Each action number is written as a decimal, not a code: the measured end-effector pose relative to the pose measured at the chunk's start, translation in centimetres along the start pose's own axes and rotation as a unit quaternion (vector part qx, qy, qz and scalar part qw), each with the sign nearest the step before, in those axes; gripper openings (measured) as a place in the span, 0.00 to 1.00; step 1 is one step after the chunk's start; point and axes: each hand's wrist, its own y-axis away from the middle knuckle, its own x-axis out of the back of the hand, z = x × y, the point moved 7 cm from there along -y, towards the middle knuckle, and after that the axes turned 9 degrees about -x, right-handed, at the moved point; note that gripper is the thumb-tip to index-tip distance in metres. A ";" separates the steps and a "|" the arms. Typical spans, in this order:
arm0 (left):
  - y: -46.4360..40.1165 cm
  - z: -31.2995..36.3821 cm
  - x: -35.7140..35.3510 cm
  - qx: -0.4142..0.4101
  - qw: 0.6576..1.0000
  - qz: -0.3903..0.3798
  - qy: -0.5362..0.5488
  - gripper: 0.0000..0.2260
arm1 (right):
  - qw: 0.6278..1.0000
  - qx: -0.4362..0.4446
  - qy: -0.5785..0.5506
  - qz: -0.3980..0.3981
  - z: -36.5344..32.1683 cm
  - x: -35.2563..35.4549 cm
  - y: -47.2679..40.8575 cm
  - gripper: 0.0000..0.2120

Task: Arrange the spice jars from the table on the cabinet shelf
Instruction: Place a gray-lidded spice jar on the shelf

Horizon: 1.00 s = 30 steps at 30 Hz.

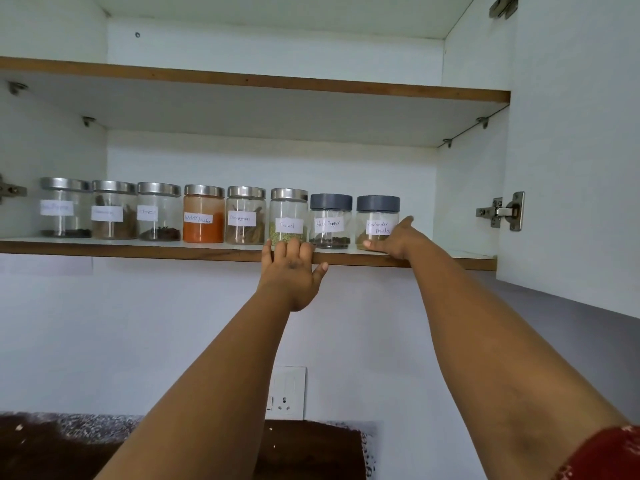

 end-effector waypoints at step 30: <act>29.0 8.2 -15.6 0.078 0.911 -0.284 0.287 0.41 | 0.980 0.004 0.131 -0.150 23.6 -28.8 24.2 0.44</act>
